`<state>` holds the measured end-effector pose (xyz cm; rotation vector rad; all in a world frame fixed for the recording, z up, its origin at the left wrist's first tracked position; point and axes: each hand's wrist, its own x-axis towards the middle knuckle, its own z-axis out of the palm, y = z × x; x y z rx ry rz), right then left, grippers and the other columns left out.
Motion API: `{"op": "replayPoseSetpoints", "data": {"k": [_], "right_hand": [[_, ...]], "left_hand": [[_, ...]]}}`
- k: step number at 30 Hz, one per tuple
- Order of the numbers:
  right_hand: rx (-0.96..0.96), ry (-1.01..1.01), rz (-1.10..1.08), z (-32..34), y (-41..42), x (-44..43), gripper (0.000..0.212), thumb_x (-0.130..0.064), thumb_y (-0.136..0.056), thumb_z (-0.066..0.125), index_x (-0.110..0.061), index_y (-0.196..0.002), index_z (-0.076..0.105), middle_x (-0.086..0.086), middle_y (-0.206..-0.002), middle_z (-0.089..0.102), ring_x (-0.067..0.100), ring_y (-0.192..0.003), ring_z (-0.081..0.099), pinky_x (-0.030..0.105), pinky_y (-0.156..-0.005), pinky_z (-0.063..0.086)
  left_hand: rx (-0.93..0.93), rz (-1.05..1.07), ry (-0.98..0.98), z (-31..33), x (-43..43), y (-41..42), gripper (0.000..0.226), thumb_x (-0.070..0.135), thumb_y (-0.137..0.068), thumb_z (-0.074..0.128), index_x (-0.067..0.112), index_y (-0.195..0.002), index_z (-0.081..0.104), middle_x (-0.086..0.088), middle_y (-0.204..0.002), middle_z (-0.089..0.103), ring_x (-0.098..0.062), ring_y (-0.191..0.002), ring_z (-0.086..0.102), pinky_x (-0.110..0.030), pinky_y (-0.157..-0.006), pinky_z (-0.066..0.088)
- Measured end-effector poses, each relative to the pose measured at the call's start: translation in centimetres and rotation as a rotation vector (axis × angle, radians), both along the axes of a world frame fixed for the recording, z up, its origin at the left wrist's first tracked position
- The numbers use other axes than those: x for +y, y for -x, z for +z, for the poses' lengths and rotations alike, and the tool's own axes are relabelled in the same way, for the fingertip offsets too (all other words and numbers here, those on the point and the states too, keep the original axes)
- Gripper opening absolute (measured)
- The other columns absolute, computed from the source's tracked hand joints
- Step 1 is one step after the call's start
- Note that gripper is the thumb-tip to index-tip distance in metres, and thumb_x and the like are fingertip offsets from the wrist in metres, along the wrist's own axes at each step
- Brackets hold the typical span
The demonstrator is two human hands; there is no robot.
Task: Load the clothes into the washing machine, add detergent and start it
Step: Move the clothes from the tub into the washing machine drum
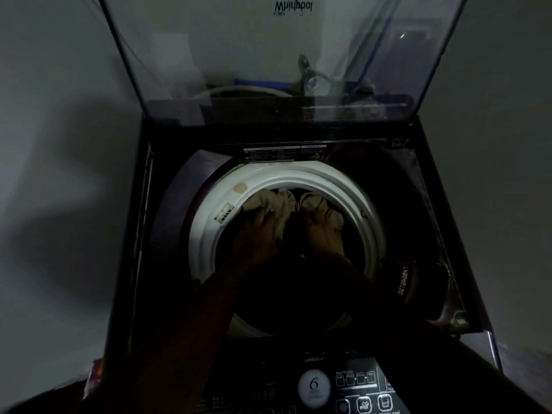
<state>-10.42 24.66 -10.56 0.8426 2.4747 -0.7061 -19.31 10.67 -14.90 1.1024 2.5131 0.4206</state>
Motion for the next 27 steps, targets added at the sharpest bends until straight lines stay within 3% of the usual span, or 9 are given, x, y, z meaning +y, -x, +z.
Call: {"op": "replayPoseSetpoints", "data": {"k": [2, 5, 7, 10, 12, 15, 20, 23, 27], "right_hand": [[0.024, 0.034, 0.068, -0.1, -0.5, 0.2, 0.065, -0.038, -0.093, 0.053, -0.029, -0.15, 0.024, 0.007, -0.157, 0.023, 0.031, -0.143, 0.023, 0.047, -0.112, 0.029], [0.08, 0.075, 0.073, 0.6, -1.3, 0.9, 0.063, -0.03, -0.086, 0.062, -0.025, -0.144, 0.039, 0.007, -0.144, 0.046, 0.029, -0.131, 0.045, 0.043, -0.105, 0.041], [0.114, 0.086, 0.06, 1.3, -1.7, 1.4, 0.062, -0.019, -0.084, 0.061, -0.023, -0.143, 0.043, 0.008, -0.143, 0.049, 0.029, -0.13, 0.047, 0.041, -0.105, 0.042], [0.193, 0.091, 0.024, 2.6, -2.3, 1.5, 0.059, -0.014, -0.087, 0.055, -0.029, -0.143, 0.045, 0.002, -0.145, 0.049, 0.024, -0.133, 0.045, 0.039, -0.107, 0.041], [0.239, 0.07, 0.005, 3.5, -3.0, 1.2, 0.056, -0.01, -0.088, 0.051, -0.031, -0.14, 0.048, 0.0, -0.143, 0.051, 0.023, -0.132, 0.047, 0.037, -0.105, 0.042], [0.275, 0.041, -0.03, 5.2, -4.4, 0.6, 0.053, -0.011, -0.086, 0.056, -0.025, -0.137, 0.052, 0.005, -0.141, 0.053, 0.027, -0.13, 0.048, 0.035, -0.103, 0.043], [0.348, 0.062, -0.125, 7.1, -6.6, 0.4, 0.045, -0.014, -0.084, 0.057, -0.02, -0.128, 0.059, 0.007, -0.13, 0.061, 0.027, -0.121, 0.056, 0.038, -0.098, 0.048], [0.436, -0.019, -0.121, 9.1, -9.1, 1.6, 0.035, -0.02, -0.088, 0.057, -0.017, -0.123, 0.062, 0.01, -0.124, 0.064, 0.03, -0.116, 0.058, 0.037, -0.091, 0.05], [0.583, 0.007, -0.168, 11.1, -13.0, 3.9, 0.032, -0.021, -0.09, 0.059, -0.011, -0.12, 0.064, 0.011, -0.123, 0.064, 0.028, -0.114, 0.059, 0.031, -0.092, 0.047]], "left_hand": [[-0.158, 0.031, 0.061, -3.3, 0.1, 0.8, 0.053, 0.031, -0.093, 0.039, 0.005, -0.137, 0.052, -0.026, -0.135, 0.056, -0.046, -0.117, 0.06, -0.059, -0.094, 0.05], [-0.217, 0.092, 0.173, -4.4, 0.4, 1.9, 0.07, 0.045, -0.093, 0.028, 0.01, -0.152, 0.033, -0.02, -0.156, 0.033, -0.041, -0.141, 0.035, -0.052, -0.116, 0.029], [-0.278, 0.125, 0.24, -3.4, 0.6, 2.2, 0.066, 0.037, -0.098, 0.035, 0.007, -0.156, 0.021, -0.019, -0.159, 0.023, -0.037, -0.147, 0.022, -0.046, -0.121, 0.017], [-0.358, 0.199, 0.244, -0.5, 1.1, 1.9, 0.051, 0.022, -0.107, 0.031, 0.0, -0.153, 0.023, -0.017, -0.157, 0.024, -0.034, -0.148, 0.022, -0.041, -0.122, 0.013], [-0.276, 0.181, 0.171, 1.7, 1.0, 0.6, 0.05, 0.026, -0.102, 0.043, 0.005, -0.148, 0.038, -0.016, -0.153, 0.037, -0.035, -0.142, 0.032, -0.045, -0.118, 0.025], [-0.133, 0.139, 0.085, 4.7, 0.8, -1.3, 0.04, 0.026, -0.087, 0.057, 0.01, -0.124, 0.058, -0.014, -0.132, 0.055, -0.035, -0.126, 0.048, -0.043, -0.106, 0.041], [-0.048, 0.138, -0.019, 7.8, 1.2, -4.7, 0.046, 0.021, -0.083, 0.054, 0.013, -0.129, 0.056, -0.01, -0.136, 0.055, -0.03, -0.13, 0.045, -0.043, -0.113, 0.033], [0.06, 0.175, -0.105, 10.3, 1.6, -8.2, 0.045, 0.018, -0.084, 0.05, 0.018, -0.129, 0.056, -0.005, -0.134, 0.059, -0.027, -0.125, 0.049, -0.035, -0.109, 0.034], [0.032, 0.176, -0.181, 13.0, 3.2, -13.5, 0.05, 0.008, -0.091, 0.049, 0.014, -0.141, 0.048, -0.005, -0.146, 0.048, -0.026, -0.134, 0.043, -0.032, -0.11, 0.03]]}}
